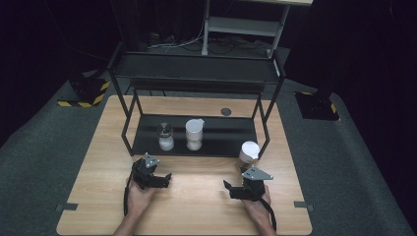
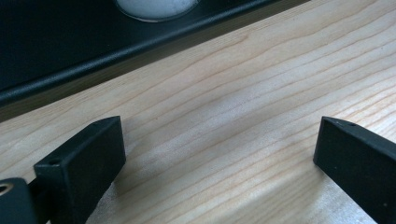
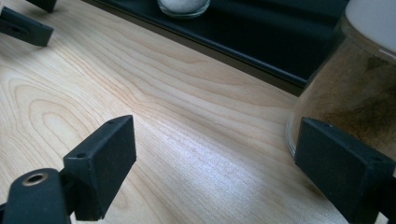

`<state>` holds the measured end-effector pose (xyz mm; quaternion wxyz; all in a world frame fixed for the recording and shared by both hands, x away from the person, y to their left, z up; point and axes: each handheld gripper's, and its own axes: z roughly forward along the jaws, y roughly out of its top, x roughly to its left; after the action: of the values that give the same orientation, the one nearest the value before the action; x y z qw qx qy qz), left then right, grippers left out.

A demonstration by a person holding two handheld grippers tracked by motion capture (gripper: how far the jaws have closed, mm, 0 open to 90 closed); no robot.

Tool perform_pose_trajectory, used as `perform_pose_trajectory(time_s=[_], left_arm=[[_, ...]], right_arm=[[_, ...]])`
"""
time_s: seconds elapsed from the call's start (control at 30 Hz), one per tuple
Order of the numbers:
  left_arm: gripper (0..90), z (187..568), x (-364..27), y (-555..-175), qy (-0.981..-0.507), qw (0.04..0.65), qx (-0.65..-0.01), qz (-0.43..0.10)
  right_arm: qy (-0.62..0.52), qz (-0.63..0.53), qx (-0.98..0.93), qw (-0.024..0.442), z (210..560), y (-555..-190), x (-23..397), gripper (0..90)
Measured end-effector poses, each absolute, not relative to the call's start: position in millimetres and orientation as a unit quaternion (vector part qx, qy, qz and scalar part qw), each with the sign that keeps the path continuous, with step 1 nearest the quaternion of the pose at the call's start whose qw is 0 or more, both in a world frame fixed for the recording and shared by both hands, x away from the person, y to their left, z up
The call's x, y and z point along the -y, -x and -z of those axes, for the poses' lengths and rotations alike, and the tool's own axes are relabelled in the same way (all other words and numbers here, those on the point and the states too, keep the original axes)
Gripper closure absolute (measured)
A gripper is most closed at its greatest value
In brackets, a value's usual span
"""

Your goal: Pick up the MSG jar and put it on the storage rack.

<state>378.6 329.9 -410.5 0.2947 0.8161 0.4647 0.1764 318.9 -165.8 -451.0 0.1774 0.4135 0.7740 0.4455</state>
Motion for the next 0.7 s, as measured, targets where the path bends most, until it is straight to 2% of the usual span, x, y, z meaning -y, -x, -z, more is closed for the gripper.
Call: perform_pose_trajectory(time_s=[0.7], left_arm=[[1.9,410.3,-329.9,-378.8,-0.817,0.294,-0.464,-0.176]], right_arm=[[-0.393,-0.425,-0.802,0.149,445.0,-332.1,162.0,12.0]])
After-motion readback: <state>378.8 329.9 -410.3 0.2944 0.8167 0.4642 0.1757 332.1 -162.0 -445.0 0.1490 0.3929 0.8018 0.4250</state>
